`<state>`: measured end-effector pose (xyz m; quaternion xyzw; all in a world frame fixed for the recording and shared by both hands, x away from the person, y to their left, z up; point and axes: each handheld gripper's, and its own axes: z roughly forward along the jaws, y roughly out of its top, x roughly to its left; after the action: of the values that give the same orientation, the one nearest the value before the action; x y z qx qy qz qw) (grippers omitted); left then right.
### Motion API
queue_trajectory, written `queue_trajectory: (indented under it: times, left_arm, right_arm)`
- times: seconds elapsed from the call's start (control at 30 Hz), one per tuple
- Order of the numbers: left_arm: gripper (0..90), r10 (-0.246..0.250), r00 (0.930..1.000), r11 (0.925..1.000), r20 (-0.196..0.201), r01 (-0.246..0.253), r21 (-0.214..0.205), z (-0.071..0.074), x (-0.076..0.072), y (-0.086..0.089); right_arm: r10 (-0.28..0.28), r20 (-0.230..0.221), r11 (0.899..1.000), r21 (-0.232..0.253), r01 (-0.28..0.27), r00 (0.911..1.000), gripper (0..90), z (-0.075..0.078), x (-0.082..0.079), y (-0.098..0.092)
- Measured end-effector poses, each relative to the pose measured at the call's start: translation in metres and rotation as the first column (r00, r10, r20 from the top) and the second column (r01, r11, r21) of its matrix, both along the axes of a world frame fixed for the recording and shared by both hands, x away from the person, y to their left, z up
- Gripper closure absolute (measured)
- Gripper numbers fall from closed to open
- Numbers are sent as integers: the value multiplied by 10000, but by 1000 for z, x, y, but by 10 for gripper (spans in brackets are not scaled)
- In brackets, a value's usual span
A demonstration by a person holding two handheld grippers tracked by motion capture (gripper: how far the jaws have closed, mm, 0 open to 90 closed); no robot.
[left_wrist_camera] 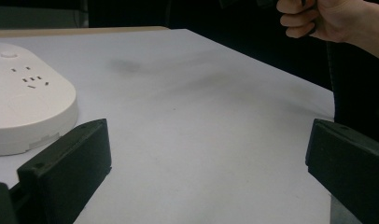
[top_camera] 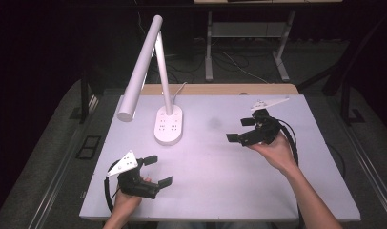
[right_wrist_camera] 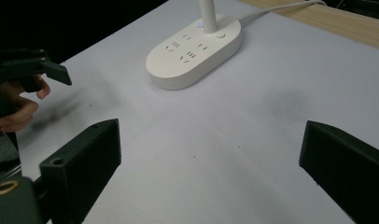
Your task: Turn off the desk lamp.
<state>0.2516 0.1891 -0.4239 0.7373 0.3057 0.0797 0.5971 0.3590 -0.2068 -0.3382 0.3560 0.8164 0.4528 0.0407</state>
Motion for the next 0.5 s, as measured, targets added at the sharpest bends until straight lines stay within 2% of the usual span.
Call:
queue_trajectory:
  times: [0.5]
  left_arm:
    - [0, -17, 10000, 10000, 0, 17, -15, 0, 0, 0]
  right_arm:
    - [36, -92, 10000, -28, -37, 10000, 55, 8, 30, 24]
